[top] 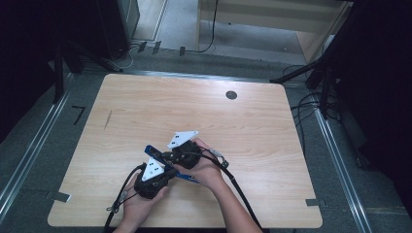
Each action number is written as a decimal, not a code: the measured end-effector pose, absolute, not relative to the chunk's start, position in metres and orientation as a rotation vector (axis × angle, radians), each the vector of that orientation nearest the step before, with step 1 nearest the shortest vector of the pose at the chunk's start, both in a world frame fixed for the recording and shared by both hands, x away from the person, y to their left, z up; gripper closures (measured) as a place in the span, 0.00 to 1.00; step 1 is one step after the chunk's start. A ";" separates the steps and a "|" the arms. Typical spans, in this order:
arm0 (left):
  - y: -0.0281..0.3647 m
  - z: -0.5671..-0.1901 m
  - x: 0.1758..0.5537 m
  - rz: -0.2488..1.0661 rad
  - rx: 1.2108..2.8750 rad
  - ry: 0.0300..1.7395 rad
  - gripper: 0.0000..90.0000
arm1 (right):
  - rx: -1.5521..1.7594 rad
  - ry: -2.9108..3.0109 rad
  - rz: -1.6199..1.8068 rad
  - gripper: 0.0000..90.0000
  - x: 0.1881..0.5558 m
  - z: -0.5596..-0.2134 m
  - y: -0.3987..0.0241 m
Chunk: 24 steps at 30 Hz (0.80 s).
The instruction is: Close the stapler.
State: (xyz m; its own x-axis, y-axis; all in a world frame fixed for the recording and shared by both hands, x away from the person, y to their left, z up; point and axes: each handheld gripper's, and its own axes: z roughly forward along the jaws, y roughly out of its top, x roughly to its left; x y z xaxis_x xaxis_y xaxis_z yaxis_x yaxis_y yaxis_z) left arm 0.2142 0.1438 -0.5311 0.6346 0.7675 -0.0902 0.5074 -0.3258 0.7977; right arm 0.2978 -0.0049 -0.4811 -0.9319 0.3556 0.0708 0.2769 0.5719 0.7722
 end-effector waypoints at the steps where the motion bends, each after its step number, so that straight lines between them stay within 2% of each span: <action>1: 0.144 -0.531 0.214 0.388 2.003 1.000 1.00 | 0.545 2.700 1.305 1.00 0.298 -0.481 -0.006; 24: 0.138 -0.531 0.214 0.431 2.043 0.980 1.00 | 0.557 2.687 1.306 1.00 0.294 -0.476 -0.021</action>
